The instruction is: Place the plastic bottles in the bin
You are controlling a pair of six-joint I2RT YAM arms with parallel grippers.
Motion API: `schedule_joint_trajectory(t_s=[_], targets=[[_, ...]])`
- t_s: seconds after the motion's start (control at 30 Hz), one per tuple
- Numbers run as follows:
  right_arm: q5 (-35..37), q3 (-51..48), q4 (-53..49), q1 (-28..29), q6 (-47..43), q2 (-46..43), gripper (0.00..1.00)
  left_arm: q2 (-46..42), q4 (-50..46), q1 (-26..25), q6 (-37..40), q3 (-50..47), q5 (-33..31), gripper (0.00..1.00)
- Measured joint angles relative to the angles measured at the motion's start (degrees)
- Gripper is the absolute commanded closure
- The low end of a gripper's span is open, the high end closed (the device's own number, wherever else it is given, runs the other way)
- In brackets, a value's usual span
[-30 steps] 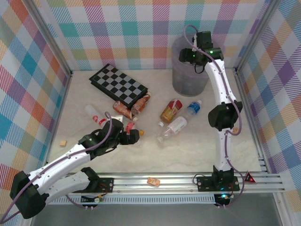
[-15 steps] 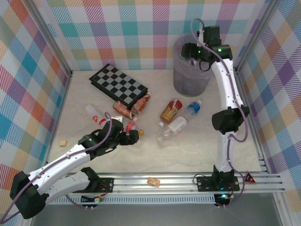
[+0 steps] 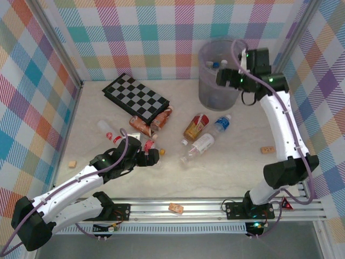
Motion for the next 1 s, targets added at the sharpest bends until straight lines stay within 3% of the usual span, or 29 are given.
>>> schedule_joint_trajectory(t_s=[0.23,0.53,0.73,1.0], targets=[[0.76,-20.09,3.85,-0.46,5.73,-1.75,0.00,0.00,0.15,0.00,0.00,0.00,0.00,0.00],[-1.03,-37.59,16.68,-0.79,19.87,-1.53,0.00,0.02,0.37,0.00,0.00,-0.04,0.00,0.00],[-2.84,-41.62,24.04,-0.79,26.21,2.23,0.00,0.83,1.36,0.00,-0.02,-0.35,0.02,0.00],[-3.65,-41.62,29.05,-0.79,28.30,7.93,0.03,1.70,2.08,0.00,-0.02,-0.50,0.02,0.00]])
